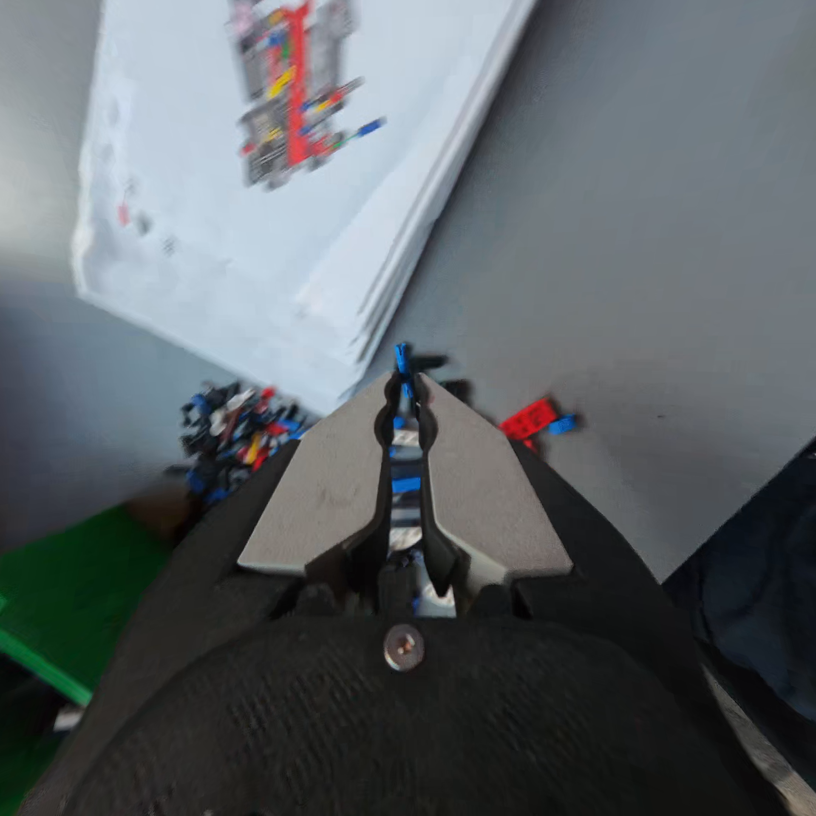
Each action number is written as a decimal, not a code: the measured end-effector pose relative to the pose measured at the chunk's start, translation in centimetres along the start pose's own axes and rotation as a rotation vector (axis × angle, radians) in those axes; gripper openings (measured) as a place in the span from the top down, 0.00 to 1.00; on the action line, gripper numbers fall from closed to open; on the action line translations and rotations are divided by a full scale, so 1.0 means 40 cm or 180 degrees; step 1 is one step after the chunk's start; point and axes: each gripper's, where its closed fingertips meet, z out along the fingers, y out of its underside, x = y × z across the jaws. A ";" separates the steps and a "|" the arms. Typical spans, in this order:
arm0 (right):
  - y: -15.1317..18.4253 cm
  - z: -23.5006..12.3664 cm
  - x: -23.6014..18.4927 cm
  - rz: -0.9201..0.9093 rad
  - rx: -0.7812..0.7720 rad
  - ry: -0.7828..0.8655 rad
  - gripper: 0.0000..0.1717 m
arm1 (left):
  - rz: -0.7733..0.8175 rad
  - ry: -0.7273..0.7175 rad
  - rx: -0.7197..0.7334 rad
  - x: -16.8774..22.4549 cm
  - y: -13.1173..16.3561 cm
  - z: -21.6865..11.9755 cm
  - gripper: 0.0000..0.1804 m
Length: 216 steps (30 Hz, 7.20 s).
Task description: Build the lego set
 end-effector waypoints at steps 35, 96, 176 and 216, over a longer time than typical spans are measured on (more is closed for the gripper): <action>0.037 0.109 0.012 0.0415 -0.0116 0.0087 1.00 | -0.0428 -0.0508 0.1985 -0.173 -0.086 -0.050 0.99; 0.051 0.150 0.062 0.1127 -0.0025 -0.0108 1.00 | -0.0483 -0.0150 0.2138 -0.173 0.004 -0.021 0.98; 0.028 0.125 0.103 0.1107 0.0148 0.0229 1.00 | 0.0259 0.0656 0.0167 0.014 0.291 0.084 0.94; 0.025 0.126 0.102 0.1102 0.0165 0.0190 1.00 | 0.0478 0.0563 0.0389 0.017 0.261 0.056 0.99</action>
